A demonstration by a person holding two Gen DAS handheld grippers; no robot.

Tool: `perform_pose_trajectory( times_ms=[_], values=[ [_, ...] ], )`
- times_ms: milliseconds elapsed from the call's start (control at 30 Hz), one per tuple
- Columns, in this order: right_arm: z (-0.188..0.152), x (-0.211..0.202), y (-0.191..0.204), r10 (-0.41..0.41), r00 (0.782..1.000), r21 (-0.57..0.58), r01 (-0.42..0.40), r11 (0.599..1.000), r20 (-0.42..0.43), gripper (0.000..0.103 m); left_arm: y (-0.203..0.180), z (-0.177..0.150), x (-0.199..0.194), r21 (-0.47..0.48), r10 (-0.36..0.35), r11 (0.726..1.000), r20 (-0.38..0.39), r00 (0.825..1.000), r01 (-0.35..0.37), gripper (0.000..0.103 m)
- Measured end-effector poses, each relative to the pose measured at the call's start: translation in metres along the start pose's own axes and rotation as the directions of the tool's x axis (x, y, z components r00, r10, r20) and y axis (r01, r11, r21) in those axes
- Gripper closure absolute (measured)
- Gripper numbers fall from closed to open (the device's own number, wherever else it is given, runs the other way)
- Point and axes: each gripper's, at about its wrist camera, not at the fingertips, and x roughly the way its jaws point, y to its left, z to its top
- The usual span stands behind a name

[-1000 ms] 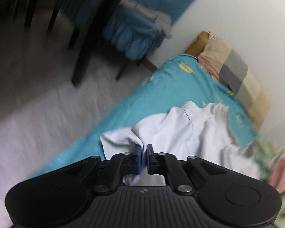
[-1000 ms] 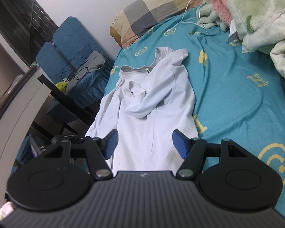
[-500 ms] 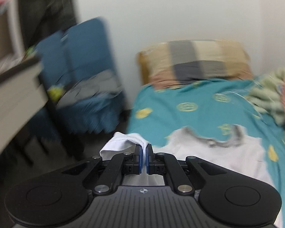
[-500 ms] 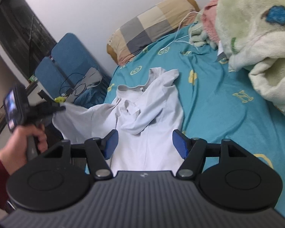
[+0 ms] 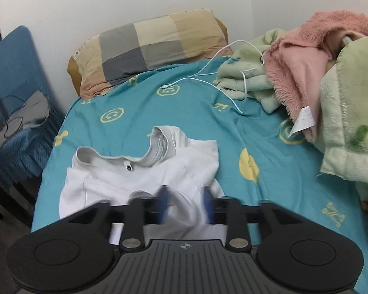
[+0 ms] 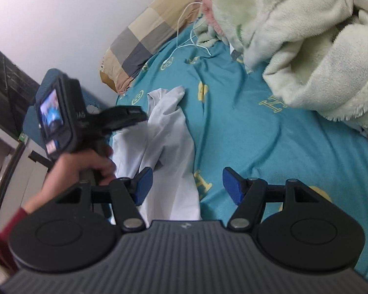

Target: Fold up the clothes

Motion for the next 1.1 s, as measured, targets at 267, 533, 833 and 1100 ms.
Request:
perform_pose_trajectory(
  times_ms=[267, 533, 833, 1100],
  values=[
    [-0.004, -0.004, 0.006, 0.037, 0.999, -0.028, -0.036, 0.999, 0.024, 0.036, 0.047, -0.092, -0.139, -0.148, 0.124, 0.983, 0.111, 0.986, -0.107, 0.033],
    [-0.021, -0.014, 0.032, 0.136, 0.991, -0.145, -0.136, 0.980, -0.004, 0.037, 0.074, -0.186, -0.246, -0.206, 0.077, 0.976, 0.058, 0.995, -0.063, 0.033],
    [-0.036, -0.006, 0.096, 0.129, 0.992, -0.340, -0.124, 0.932, -0.006, 0.047, 0.114, -0.207, -0.267, -0.252, -0.004, 0.967, 0.157, 0.988, 0.044, 0.033],
    [-0.045, 0.145, 0.170, 0.019, 0.998, -0.437, -0.040, 0.899, -0.054, 0.045, 0.172, -0.239, -0.237, -0.378, -0.045, 0.921, 0.126, 0.991, 0.090, 0.034]
  ],
)
